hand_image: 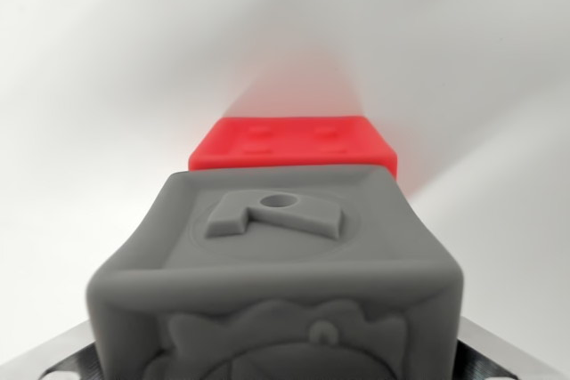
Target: Destack cube
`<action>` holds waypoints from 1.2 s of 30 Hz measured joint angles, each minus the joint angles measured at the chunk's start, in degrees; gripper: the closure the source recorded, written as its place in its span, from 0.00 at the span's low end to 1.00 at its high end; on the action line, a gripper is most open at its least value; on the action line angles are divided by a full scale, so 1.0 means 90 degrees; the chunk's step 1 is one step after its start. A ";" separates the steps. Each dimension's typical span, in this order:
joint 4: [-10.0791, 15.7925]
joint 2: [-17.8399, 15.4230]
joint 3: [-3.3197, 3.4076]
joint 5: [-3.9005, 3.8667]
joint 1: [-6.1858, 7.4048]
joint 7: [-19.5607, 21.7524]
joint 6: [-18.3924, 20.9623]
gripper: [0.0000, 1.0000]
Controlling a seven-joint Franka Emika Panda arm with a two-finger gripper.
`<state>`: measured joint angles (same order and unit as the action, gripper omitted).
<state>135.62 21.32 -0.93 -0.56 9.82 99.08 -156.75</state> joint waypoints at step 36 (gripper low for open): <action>0.0057 -0.0619 0.0000 0.0000 0.0000 -0.0002 0.0534 1.00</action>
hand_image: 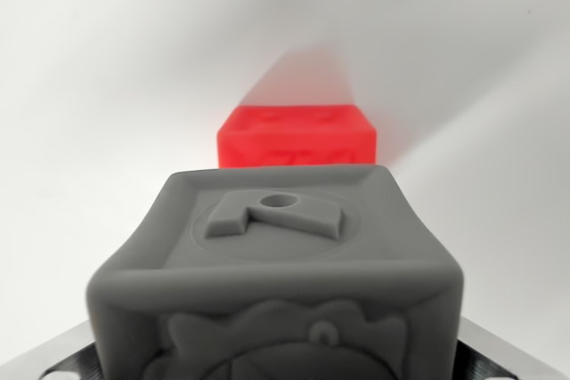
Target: Destack cube
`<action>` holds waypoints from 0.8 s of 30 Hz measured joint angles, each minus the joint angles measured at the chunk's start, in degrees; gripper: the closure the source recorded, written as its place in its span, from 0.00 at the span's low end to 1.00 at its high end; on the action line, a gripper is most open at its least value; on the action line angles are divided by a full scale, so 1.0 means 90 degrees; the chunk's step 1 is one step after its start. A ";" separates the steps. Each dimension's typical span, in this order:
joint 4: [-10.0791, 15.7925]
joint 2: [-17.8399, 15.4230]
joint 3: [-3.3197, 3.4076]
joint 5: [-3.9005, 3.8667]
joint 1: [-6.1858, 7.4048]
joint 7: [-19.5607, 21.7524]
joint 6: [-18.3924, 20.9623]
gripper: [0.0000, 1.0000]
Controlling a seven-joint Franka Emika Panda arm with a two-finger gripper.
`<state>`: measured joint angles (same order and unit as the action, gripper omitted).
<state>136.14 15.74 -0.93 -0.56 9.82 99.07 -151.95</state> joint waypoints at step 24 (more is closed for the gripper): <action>-0.0016 -0.0888 -0.0003 0.0009 0.0000 -0.0005 0.0895 1.00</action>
<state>135.99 7.75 -0.96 -0.48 9.82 99.02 -143.89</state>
